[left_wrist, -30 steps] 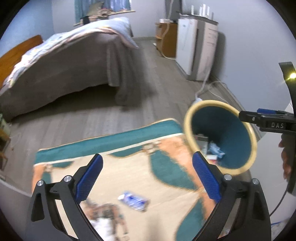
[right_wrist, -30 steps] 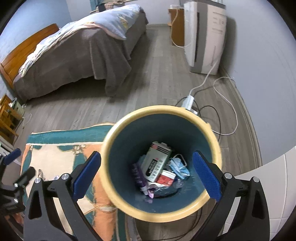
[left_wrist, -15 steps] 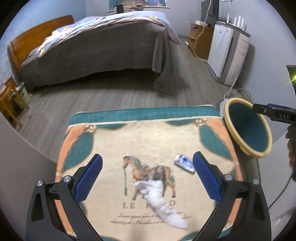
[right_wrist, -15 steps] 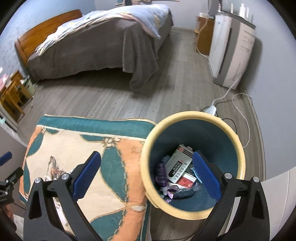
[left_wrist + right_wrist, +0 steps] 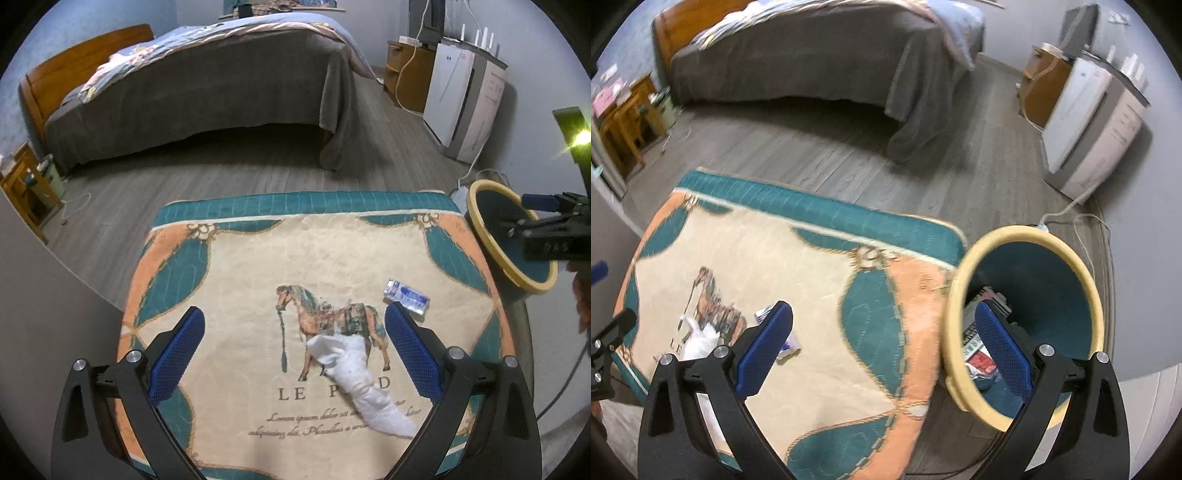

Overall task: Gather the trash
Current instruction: 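Move both open tools back over the white tissue and blue packet, then grasp the white tissue with the left tool while the right tool grasps the blue-and-white packet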

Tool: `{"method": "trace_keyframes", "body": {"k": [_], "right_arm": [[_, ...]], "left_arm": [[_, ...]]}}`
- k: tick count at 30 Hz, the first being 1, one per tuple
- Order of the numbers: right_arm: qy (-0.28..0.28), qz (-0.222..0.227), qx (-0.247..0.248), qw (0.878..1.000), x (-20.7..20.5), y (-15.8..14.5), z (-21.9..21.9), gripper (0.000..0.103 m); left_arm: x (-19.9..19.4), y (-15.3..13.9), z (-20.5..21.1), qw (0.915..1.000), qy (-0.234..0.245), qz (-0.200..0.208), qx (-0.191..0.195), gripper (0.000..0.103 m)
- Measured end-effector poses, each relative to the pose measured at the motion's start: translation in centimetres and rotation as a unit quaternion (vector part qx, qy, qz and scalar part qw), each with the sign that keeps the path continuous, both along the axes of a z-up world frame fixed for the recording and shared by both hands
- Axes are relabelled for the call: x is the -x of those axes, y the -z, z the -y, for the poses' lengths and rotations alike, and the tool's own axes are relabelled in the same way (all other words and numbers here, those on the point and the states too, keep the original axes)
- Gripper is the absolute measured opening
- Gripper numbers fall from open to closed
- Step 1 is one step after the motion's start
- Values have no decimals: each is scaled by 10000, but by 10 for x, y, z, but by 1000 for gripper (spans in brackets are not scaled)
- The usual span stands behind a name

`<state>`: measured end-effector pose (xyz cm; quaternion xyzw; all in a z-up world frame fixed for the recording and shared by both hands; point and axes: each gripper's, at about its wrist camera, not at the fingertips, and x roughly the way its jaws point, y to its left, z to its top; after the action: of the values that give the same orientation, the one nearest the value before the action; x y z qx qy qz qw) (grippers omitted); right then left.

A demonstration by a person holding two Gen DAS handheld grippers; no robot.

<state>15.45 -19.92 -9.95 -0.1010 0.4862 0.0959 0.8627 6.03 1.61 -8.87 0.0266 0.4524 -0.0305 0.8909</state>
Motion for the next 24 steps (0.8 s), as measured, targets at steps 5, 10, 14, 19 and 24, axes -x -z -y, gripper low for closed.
{"method": "trace_keyframes", "body": {"k": [5,10,14,19,24], "right_arm": [[-212,-124,101,9996,1,11,-21,97],[-148,-342,-101,9993,-5,24,-29,97],[-49,-489,-171,9986,-9,33,-32,97],[44,-597,-118,9981,-12,41,-30,97],[60,-650,-142,9978,-13,43,-26,97]], "left_arm": [[0,2,-7,10000,-4,-17,73,97],[0,7,-10,10000,55,-25,-35,97],[1,21,-13,9998,72,-202,28,97],[3,50,0,9978,343,-547,-132,97],[5,70,19,9943,716,-783,-80,97]]}}
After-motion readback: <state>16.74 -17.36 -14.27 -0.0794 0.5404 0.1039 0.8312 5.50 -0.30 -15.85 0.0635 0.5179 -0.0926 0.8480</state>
